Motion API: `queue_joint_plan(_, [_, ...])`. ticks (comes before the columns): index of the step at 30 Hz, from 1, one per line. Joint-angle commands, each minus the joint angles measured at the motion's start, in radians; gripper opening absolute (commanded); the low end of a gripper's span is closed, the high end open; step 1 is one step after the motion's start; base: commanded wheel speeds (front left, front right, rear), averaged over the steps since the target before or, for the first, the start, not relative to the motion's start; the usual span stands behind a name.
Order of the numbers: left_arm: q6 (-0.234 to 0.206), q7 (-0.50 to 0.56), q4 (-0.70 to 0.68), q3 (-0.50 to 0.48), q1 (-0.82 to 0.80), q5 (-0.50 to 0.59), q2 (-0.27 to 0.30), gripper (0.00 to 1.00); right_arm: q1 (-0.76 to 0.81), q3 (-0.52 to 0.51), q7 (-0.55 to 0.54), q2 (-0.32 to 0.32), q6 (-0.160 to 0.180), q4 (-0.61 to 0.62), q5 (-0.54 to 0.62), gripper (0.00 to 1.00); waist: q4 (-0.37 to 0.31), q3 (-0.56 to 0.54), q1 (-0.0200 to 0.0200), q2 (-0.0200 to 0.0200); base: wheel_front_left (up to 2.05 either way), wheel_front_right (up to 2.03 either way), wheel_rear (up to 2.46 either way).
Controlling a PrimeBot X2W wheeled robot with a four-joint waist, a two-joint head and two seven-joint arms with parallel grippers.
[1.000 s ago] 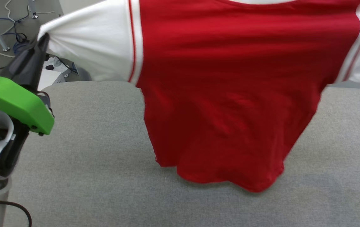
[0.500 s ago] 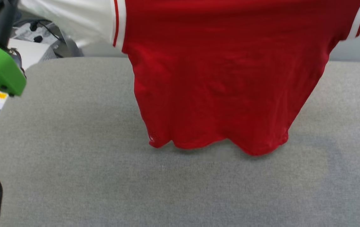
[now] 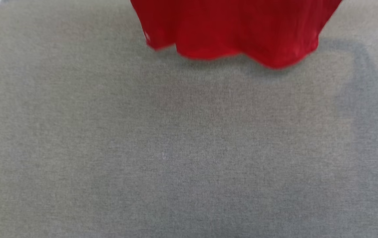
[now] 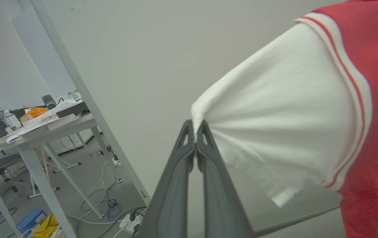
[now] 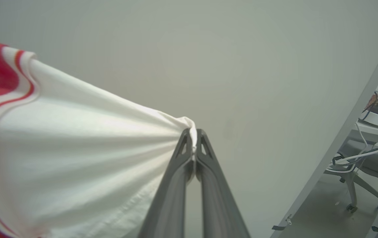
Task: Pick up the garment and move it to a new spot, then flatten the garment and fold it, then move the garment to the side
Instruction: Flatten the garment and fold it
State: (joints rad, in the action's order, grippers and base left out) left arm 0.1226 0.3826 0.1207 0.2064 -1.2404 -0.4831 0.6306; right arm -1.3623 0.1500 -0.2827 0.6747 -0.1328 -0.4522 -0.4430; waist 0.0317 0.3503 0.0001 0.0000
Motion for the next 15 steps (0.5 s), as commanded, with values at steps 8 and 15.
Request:
queue_joint_plan(8, [0.005,-0.168,0.273,0.07,-0.345,0.079,-0.051,0.0,-0.274,-0.024,0.201,-0.08,0.002,-0.247,0.128,0.0,-0.021,0.237,-0.0001,0.0,0.0,0.0,0.0])
queue_joint_plan(15, [0.007,-0.318,0.475,0.126,-0.475,0.096,-0.089,0.0,-0.383,-0.056,0.344,-0.14,0.002,-0.407,0.19,0.0,-0.018,0.274,-0.0001,0.0,0.0,0.0,0.0])
